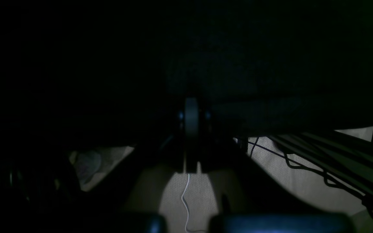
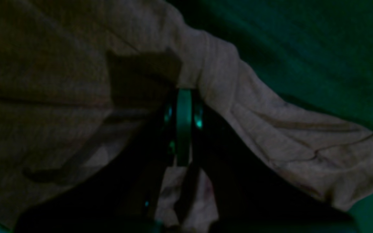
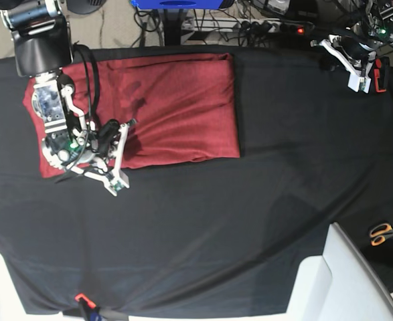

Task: Fold the T-shirt properly
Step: 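Pull the right gripper away from the shirt's side edge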

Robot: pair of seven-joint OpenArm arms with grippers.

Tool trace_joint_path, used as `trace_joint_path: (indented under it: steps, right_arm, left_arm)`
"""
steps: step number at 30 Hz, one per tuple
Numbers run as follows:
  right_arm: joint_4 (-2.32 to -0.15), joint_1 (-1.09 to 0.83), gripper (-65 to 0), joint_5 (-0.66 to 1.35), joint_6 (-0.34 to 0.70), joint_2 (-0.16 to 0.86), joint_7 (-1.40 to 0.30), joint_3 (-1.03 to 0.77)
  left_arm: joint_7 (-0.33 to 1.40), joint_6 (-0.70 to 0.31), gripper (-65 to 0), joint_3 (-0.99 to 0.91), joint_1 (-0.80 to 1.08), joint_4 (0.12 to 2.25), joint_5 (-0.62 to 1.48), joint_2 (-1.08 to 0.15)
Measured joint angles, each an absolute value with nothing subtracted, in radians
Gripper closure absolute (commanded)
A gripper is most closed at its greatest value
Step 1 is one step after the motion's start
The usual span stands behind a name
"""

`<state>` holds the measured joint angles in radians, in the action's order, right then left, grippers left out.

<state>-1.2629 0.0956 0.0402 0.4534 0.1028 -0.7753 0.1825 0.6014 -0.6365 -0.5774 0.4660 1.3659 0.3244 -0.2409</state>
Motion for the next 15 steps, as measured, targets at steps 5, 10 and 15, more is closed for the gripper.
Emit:
trace_joint_path:
  steps: [5, 10, 15]
  right_arm:
    - [-1.415, 0.045, 0.0, 0.032, 0.453, 0.109, -0.869, 0.181]
    - [-1.655, -0.023, -5.0, 0.067, 0.462, 0.074, -0.860, -0.078]
    - [-1.625, 0.008, -47.7, 0.223, 0.598, 0.082, -0.962, -0.459]
  left_arm:
    - [0.601, -0.636, 0.0, -0.577, 0.466, 1.366, 0.322, -0.240]
    - [0.601, -0.637, 0.0, -0.578, 0.463, 1.366, 0.324, -0.238]
    - [0.590, -0.637, 0.0, -0.579, 0.459, 1.345, 0.333, -0.241]
